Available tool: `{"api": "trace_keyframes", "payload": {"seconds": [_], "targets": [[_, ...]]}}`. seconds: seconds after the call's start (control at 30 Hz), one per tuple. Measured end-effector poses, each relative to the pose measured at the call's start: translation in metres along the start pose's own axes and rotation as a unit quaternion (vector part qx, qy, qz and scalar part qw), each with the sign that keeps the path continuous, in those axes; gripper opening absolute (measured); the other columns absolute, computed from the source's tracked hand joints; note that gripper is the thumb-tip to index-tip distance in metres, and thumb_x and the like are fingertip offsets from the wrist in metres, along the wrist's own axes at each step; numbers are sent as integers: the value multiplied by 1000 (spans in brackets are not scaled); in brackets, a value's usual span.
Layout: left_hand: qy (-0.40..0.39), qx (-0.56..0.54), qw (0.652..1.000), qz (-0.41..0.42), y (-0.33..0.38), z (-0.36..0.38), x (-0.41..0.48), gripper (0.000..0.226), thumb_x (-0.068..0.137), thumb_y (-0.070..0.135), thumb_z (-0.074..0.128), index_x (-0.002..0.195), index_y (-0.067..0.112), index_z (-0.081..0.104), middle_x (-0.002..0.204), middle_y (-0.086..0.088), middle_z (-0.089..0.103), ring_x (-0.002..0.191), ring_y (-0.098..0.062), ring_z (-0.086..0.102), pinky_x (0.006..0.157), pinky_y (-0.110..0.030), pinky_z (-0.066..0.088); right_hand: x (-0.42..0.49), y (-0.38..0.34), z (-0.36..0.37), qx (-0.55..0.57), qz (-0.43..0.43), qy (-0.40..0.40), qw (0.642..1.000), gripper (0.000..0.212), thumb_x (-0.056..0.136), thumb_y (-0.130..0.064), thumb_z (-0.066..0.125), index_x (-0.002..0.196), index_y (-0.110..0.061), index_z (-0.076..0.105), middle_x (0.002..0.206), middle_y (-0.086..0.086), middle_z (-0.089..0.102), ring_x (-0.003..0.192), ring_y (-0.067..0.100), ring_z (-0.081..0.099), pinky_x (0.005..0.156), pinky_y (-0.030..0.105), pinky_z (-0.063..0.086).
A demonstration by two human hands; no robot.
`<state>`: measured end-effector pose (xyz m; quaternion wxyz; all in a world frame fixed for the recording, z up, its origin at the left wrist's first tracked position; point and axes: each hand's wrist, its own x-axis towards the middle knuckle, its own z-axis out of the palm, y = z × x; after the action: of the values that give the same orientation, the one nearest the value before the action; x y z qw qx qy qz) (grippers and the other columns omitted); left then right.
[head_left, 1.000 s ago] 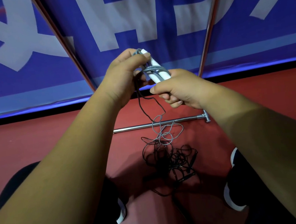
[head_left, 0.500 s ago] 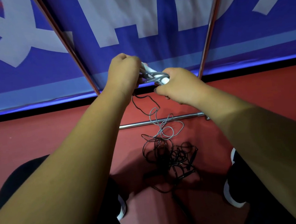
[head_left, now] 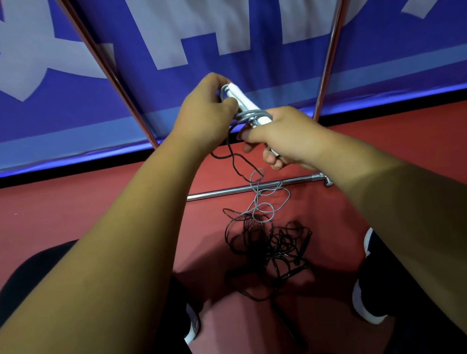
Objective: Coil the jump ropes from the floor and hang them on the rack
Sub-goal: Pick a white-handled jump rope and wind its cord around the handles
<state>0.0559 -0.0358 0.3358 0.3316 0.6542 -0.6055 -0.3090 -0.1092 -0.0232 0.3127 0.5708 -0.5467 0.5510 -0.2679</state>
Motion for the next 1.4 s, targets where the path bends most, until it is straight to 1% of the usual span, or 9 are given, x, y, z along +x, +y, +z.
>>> {"api": "trace_keyframes", "payload": {"seconds": [0.1,0.2,0.3,0.5,0.63,0.83,1.07,1.23,1.4], "targets": [[16,-144,989,-2,5,5,-2,27,98,10,54,120,19,68,85,4,69,62,-5,63,59,-21,49,-1,-3,-1,79,17,-33,996,9,101,-14,69,103,-10,62,74,9,64,47,16,43,47,25,34],[-8,-350,935,-54,11,5,-6,26,104,13,59,129,14,67,77,2,59,43,-4,45,42,-19,34,-2,-9,-3,151,25,-75,985,14,103,-14,65,111,-13,54,63,2,47,46,12,34,46,24,26],[-35,-419,905,-67,8,4,-7,26,104,20,64,129,16,68,79,0,56,47,-9,31,44,-21,26,-1,-11,-5,166,27,-95,981,16,104,-16,65,112,-17,51,61,-2,40,46,10,27,44,22,22],[-39,-368,926,-77,11,2,-5,13,102,25,66,113,20,67,81,-4,53,53,-13,30,47,-22,22,1,-8,-4,121,37,-76,989,23,99,-12,67,88,-22,50,60,-2,35,49,12,22,49,23,16],[-112,-324,936,-80,7,-2,-5,28,97,41,72,118,22,67,79,1,60,55,-12,31,45,-21,26,-1,-7,-7,76,44,-81,993,16,95,-8,65,96,-16,51,58,-2,36,48,13,22,53,26,14],[-120,-368,918,-80,6,-7,-2,17,99,25,72,93,18,58,65,-1,51,50,-12,32,44,-24,22,-6,-14,-11,123,65,-158,978,23,99,-8,65,86,-20,50,64,0,38,48,9,23,50,24,12],[-92,-402,908,-79,3,-11,0,20,100,22,70,87,17,56,59,4,45,44,-8,28,44,-24,24,-9,-19,-17,133,18,-209,969,36,96,4,67,122,-16,51,70,-1,43,54,8,27,47,25,17],[-103,-204,969,-96,-1,-11,0,46,98,60,60,97,14,62,68,-3,49,52,-16,33,50,-27,29,-2,-14,-14,45,17,-115,992,21,96,-1,61,110,-13,52,68,4,52,50,12,31,45,23,21],[-232,-8,967,-100,1,-12,-7,82,101,77,23,87,10,68,77,-9,76,63,-20,52,63,-34,43,6,-5,-16,-114,2,-1,993,12,88,-10,59,100,-9,60,74,5,69,53,17,51,45,27,41]]}}
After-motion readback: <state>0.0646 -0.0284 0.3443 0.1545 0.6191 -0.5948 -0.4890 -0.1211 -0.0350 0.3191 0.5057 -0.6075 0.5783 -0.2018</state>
